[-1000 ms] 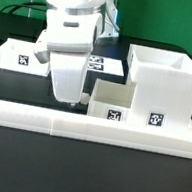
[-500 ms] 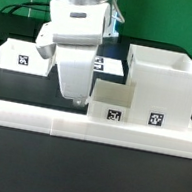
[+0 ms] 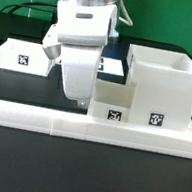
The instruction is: Assemble drawer
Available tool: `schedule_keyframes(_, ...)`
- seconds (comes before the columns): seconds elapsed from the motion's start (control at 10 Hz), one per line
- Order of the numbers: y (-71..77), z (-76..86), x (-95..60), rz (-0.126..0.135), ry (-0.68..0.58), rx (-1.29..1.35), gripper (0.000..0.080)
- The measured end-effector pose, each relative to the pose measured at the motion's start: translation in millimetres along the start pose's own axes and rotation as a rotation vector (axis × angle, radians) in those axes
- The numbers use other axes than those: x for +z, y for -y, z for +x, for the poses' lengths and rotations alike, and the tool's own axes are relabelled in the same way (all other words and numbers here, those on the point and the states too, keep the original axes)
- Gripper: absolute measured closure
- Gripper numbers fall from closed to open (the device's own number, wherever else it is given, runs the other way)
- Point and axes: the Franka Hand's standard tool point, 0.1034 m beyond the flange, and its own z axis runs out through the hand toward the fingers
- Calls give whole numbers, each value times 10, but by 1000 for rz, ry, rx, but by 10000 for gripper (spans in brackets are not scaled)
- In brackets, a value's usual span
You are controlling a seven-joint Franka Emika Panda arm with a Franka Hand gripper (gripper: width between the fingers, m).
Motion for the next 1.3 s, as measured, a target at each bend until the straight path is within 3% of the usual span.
schedule_keyframes(0.4, -17, 12, -1, 25, 16, -73, 150)
schedule_keyframes(0.5, -29, 158, -11, 20, 13, -65, 150)
schedule_keyframes(0.6, -50, 264, -22, -8, 8, -64, 150)
schedule_keyframes(0.7, -28, 284, -20, -15, 8, -56, 150)
schedule_keyframes(1.3, -11, 305, 60, -1, 4, -103, 150)
